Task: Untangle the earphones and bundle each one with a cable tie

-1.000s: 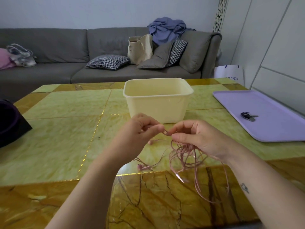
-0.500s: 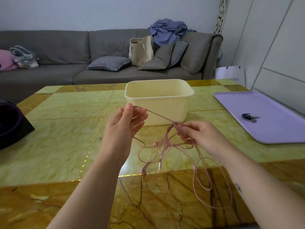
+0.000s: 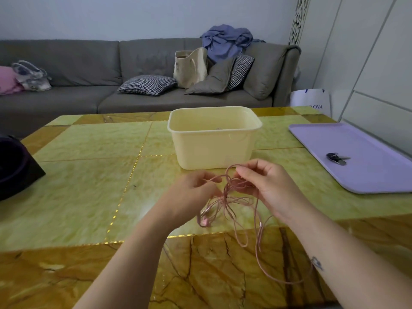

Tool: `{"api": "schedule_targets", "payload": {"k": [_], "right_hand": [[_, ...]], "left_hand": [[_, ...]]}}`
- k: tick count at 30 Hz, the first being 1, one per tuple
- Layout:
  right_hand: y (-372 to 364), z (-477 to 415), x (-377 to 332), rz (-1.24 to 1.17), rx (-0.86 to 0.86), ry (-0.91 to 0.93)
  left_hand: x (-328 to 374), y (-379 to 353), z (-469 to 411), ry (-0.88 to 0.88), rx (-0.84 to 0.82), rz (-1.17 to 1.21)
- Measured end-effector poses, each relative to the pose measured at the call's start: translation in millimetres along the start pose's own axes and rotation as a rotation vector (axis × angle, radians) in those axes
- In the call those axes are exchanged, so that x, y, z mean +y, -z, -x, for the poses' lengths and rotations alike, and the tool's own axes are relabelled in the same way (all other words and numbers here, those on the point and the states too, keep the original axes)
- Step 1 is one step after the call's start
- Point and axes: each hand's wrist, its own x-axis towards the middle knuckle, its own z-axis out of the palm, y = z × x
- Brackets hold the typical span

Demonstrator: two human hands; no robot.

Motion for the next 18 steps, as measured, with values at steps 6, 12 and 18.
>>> {"api": "schedule_targets", "payload": {"k": [6, 12, 18], "right_hand": [[-9.6, 7.0, -3.5, 0.168, 0.005, 0.093], [-8.1, 8.6, -5.6, 0.183, 0.002, 0.13], [-5.4, 5.0, -5.8, 0.151, 0.019, 0.069]], "left_hand": [[3.4, -15.8, 2.8, -0.025, 0.003, 0.037], [-6.9, -16.3, -8.3, -0.009, 0.06, 0.25], [2.1, -18.9, -8.4, 0.1, 0.063, 0.7]]}}
